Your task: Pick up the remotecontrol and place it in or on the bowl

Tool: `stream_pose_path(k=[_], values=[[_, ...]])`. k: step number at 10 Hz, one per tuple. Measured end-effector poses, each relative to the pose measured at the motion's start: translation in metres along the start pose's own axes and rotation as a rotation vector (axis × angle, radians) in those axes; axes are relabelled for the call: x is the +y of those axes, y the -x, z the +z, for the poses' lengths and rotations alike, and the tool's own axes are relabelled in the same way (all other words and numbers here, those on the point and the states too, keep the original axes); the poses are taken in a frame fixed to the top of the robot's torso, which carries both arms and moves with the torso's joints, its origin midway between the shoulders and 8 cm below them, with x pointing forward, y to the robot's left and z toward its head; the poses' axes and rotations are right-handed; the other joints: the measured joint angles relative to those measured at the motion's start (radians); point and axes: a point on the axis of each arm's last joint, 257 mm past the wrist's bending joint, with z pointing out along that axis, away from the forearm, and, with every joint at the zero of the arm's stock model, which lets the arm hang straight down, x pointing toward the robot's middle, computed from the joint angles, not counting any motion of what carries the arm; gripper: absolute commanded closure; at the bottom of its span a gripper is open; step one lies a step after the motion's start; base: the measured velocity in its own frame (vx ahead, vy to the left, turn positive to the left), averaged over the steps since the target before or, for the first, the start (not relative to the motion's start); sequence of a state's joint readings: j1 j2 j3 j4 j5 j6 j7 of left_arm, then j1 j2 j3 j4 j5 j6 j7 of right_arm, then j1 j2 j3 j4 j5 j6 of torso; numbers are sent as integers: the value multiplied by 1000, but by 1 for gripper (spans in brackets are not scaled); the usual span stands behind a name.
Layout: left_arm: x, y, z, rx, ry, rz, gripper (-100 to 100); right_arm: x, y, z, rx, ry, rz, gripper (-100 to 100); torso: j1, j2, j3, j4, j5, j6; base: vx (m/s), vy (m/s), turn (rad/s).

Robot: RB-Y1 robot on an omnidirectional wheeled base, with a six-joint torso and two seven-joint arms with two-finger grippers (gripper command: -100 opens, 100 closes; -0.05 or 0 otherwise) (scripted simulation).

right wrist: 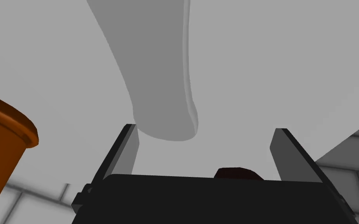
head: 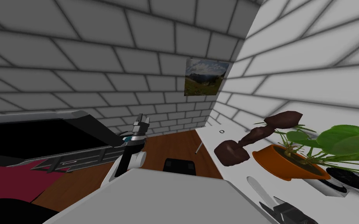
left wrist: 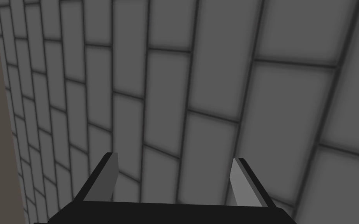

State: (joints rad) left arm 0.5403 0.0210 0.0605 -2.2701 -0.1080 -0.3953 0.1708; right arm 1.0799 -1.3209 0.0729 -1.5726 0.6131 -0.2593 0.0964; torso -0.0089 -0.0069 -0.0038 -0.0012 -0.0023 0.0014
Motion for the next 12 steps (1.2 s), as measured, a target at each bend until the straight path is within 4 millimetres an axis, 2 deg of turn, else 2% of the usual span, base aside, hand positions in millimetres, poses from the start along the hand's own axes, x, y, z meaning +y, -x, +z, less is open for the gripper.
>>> stream_pose_path(k=[3,5,6,7,10,11,12], values=[[0,0,0,0,0,0,0,5,-36,-7,89,23,-17,-100,1,0,0,0,0,0,30,-91,160],[0,0,0,0,0,0,0,11,-52,-11,122,35,-14,-100,4,1,1,0,1,1,7,-37,17],[0,0,0,0,0,0,0,11,-53,-11,124,37,-15,0,6,2,1,1,1,1,1,-5,1],[0,0,0,0,0,0,0,11,-53,-11,124,37,-15,-100,8,2,1,1,2,1,4,-9,107],[0,0,0,0,0,0,0,19,-68,-1,121,26,8,-100,7,2,1,1,2,1,4,-13,64],[0,0,0,0,0,0,0,19,-69,-1,121,26,8,100,8,2,1,1,2,1,0,0,0],[0,0,0,0,0,0,0,20,-69,-1,121,29,9,100,8,2,1,1,2,1,0,0,0]])
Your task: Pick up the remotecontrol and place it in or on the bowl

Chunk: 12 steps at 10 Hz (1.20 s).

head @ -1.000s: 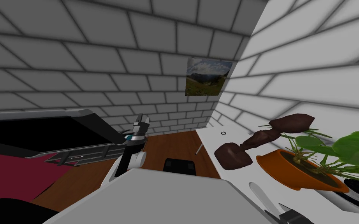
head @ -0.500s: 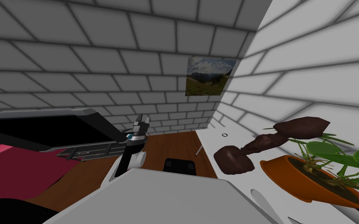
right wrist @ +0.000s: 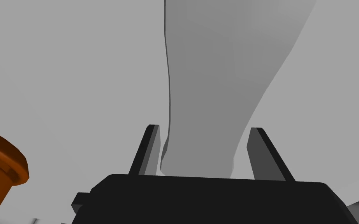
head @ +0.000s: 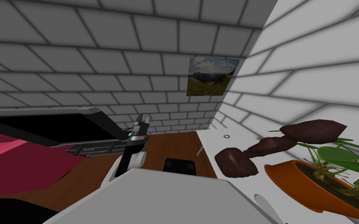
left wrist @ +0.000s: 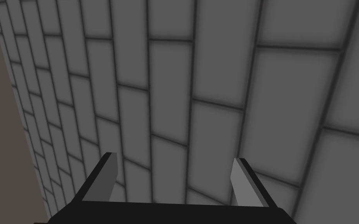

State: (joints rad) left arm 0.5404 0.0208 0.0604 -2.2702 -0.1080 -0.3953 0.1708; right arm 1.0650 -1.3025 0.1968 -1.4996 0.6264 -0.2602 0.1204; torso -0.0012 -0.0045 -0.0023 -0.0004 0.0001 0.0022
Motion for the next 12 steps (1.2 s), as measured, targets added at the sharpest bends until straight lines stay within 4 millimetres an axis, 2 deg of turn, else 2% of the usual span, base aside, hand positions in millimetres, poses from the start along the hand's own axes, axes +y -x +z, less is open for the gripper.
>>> stream_pose_path(k=[3,4,5,8,9,10,11,12], values=[[0,0,0,0,0,0,0,-1,0,0,0,-2,0,100,0,0,0,0,0,0,0,0,0],[0,0,0,0,0,0,0,-1,0,0,0,-2,0,0,1,0,0,0,0,0,0,0,0],[0,0,0,0,0,0,0,-1,0,0,0,-2,0,100,1,0,0,0,0,0,-3,9,-94],[0,0,0,0,0,0,0,-8,11,-10,3,3,-21,100,3,1,0,0,1,1,-5,14,-71],[0,0,0,0,0,0,0,-8,11,-10,3,4,-20,0,2,0,0,0,0,0,0,0,0],[0,0,0,0,0,0,0,-7,11,-10,3,5,-20,100,2,0,0,0,0,0,-13,62,-21],[0,0,0,0,0,0,0,-16,18,-14,0,-7,-28,100,5,0,0,0,2,-1,-35,167,-23],[0,0,0,0,0,0,0,-33,28,-15,-9,-32,-42,100,11,1,1,1,3,-1,-40,150,-8]])
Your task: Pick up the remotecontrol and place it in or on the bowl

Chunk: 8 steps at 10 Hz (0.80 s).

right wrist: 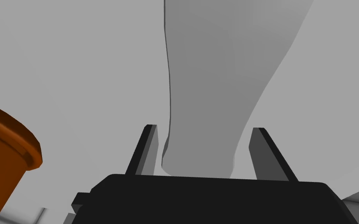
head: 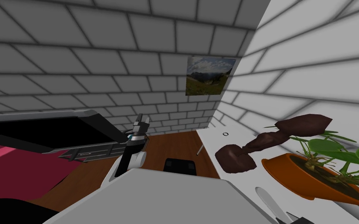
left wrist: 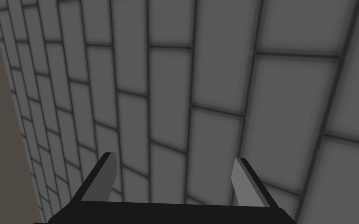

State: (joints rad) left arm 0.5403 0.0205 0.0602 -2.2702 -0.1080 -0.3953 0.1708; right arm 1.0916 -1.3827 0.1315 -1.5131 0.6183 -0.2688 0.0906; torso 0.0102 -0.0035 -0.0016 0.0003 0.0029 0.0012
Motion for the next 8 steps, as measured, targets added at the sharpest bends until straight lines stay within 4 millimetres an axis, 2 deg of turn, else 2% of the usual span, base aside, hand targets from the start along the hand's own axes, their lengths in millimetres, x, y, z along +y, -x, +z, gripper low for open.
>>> stream_pose_path(k=[4,8], values=[[0,0,0,0,0,0,0,-33,18,-16,-1,-40,-15,100,0,4,3,1,2,2,-69,94,-7],[0,0,0,0,0,0,0,-59,15,-34,38,-55,11,100,-5,7,4,1,0,3,-103,41,1]])
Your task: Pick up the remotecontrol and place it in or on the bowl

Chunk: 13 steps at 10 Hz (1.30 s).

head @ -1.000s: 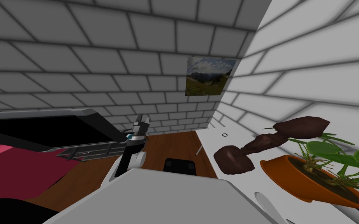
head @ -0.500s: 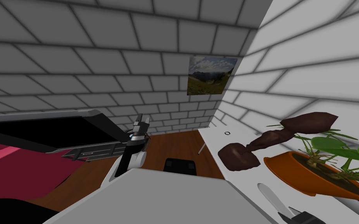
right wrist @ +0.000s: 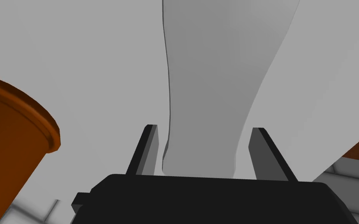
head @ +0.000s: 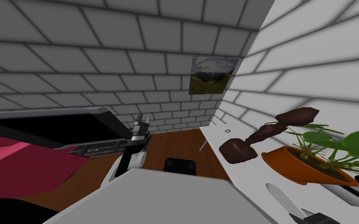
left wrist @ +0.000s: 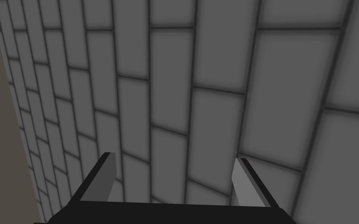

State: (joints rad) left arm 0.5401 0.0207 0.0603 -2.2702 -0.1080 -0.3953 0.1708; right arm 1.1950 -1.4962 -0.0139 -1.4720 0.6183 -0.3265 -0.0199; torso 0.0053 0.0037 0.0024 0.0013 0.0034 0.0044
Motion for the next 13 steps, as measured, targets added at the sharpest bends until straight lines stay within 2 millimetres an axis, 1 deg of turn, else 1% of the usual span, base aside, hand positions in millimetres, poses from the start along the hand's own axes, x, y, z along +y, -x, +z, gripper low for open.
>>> stream_pose_path(k=[2,5,8,10,13], values=[[0,0,0,0,0,0,0,-10,-3,-10,26,2,22,100,-5,3,2,1,-1,1,-150,-50,14],[0,0,0,0,0,0,0,-22,-7,-22,64,18,57,100,-12,5,3,1,-3,1,-186,-95,22],[0,0,0,0,0,0,0,-25,0,-29,84,43,83,100,-13,7,4,1,-4,1,-205,-115,16],[0,0,0,0,0,0,0,-27,13,-32,83,60,89,100,-14,3,2,1,-4,-1,-158,-134,15],[0,0,0,0,0,0,0,-30,40,-32,58,77,79,100,-11,4,2,1,-3,-2,-177,-106,7]])
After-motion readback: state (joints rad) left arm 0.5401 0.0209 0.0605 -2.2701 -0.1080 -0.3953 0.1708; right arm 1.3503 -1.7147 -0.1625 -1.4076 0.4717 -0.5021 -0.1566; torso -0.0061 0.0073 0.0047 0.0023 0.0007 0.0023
